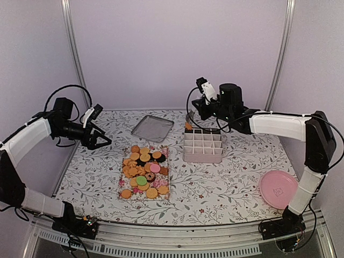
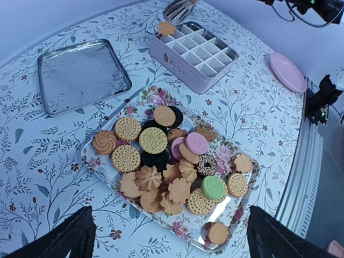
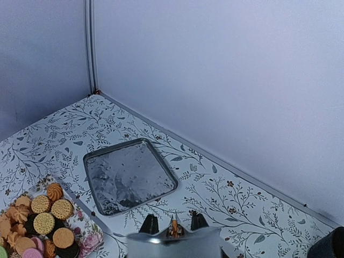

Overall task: Pack the cookies
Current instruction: Place the fake cookies in the empty pocket of the box.

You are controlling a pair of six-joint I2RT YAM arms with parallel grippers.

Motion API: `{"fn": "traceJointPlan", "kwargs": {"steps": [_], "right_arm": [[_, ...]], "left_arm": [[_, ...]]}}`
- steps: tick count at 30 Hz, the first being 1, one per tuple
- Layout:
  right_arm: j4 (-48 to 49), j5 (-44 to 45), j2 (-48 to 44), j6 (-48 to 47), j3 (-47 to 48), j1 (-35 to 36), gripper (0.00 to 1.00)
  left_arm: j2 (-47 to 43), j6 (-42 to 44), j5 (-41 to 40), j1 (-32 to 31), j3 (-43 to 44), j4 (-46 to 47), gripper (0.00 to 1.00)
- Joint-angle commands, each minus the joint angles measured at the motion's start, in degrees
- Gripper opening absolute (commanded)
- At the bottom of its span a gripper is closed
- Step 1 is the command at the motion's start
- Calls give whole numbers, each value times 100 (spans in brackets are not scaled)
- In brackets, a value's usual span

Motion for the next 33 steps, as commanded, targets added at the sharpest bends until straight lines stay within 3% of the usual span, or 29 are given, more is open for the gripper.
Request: {"fn": "traceJointPlan", "kwargs": {"steps": [1, 17, 23, 29, 33], "right_arm": [[209, -22, -15, 7, -53, 42, 0], [89, -37, 187, -260, -136, 41, 0], [25, -247, 262, -31, 38, 41, 30], [7, -169, 118, 66, 171, -10, 32], [22, -93, -100, 135, 209, -185, 28]], "left_arm": [[-72, -11, 59, -55, -49, 53, 99], [-15, -44, 68, -56, -64, 90, 99], [-18, -49, 31, -65, -71, 90, 99], [30, -46, 57, -86, -58, 90, 99], [67, -46, 66, -100, -53, 90, 99]]}}
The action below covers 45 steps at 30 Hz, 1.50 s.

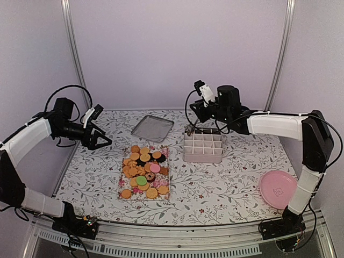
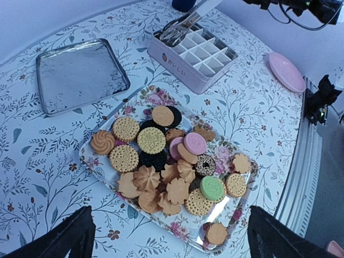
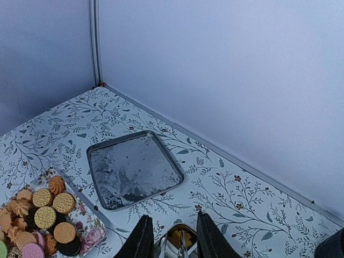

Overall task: Pack the cookies
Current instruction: Place the fake cookies in the empty pocket of the box, then move the packing box to the center of the board.

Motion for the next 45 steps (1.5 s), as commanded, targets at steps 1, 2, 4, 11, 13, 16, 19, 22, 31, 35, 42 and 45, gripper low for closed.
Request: {"fn": "traceJointPlan", "kwargs": {"steps": [1, 2, 4, 11, 13, 16, 19, 22, 31, 35, 42, 45], "right_arm": [[101, 85, -325, 179, 179, -219, 26], [105, 84, -361, 225, 178, -292, 23], [105, 33, -413, 372, 157, -428, 17], [119, -376, -528, 706, 77, -531, 5], [165, -523, -619, 906, 56, -537, 5], [290, -555, -812, 1049, 26, -537, 6], [308, -115, -846, 985, 68, -558, 6], [304, 167, -715, 837, 190, -675, 5], [412, 1120, 24, 430, 485, -1073, 0], [391, 1179, 262, 203, 491, -1091, 0], [220, 667, 192, 340, 91, -1055, 0], [159, 513, 22, 456, -114, -906, 0]], "left_arm": [[68, 0, 61, -72, -36, 82, 99], [59, 9, 61, -70, -31, 89, 99], [63, 11, 66, -69, -36, 99, 99], [114, 55, 84, -136, -133, 142, 99], [142, 44, 96, -195, -141, 170, 99], [180, -16, 75, -319, -131, 251, 99], [231, -41, 28, -451, -33, 257, 99], [274, -75, 0, -500, 61, 257, 99], [208, -55, -101, -502, 74, 234, 99], [187, -27, -160, -502, 74, 173, 99], [148, 60, -197, -505, 43, 130, 99], [120, 62, -187, -499, 54, 126, 99]]}}
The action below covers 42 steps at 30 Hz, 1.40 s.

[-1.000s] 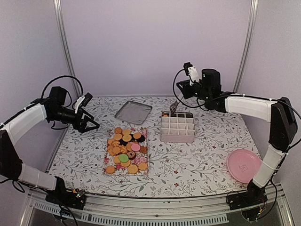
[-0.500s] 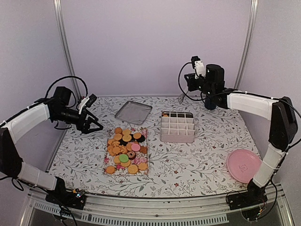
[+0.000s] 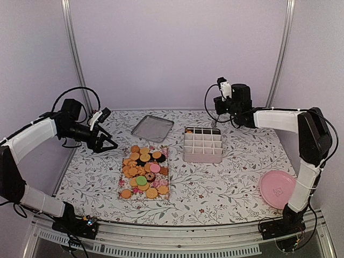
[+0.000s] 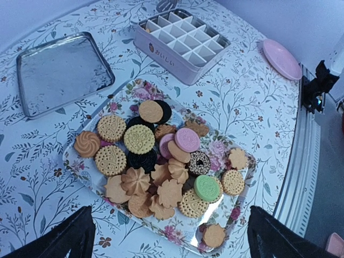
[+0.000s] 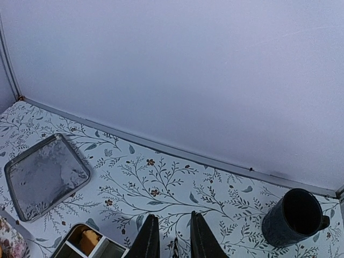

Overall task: Pack the cookies
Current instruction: Move the packing box to the center of the board.

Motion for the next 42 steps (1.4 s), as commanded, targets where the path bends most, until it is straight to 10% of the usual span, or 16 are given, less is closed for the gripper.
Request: {"fn": "traceJointPlan", "kwargs": {"steps": [1, 22, 42], "right_arm": [[-9, -299, -365, 156, -302, 235, 0], [-297, -484, -1395, 1146, -1353, 1425, 0], [-667, -1556, -1018, 1330, 626, 1735, 0]], "left_arm": [[-132, 91, -6, -32, 103, -43, 99], [-364, 82, 63, -30, -117, 27, 99], [-432, -105, 321, 60, 28, 124, 99]]}}
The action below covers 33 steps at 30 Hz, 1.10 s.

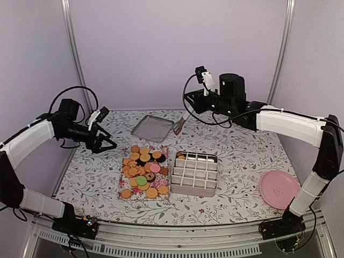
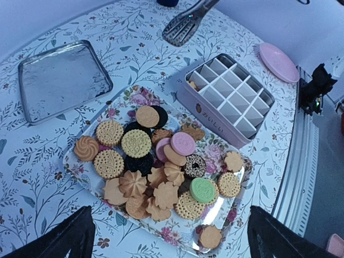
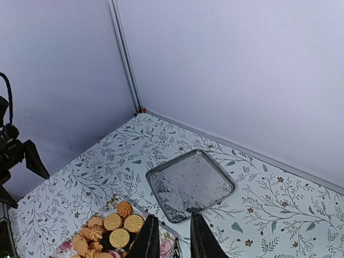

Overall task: Pack the cookies
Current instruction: Move the packing box to the center of the board, then pass from the right arm to the left

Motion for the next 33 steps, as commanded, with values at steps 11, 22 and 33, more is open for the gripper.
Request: {"fn": "traceJointPlan", "kwargs": {"steps": [11, 22, 33], "right_arm": [[1624, -1293, 677, 1910, 67, 676, 0], [2145, -1523, 1130, 2845, -89, 722, 5], [2109, -1512, 1648, 3788, -99, 755, 26]], "left_arm": [[0, 184, 689, -489, -233, 12, 99], [792, 340, -65, -1292, -340, 417, 99], [1229, 548, -707, -1571, -655, 800, 99]]}}
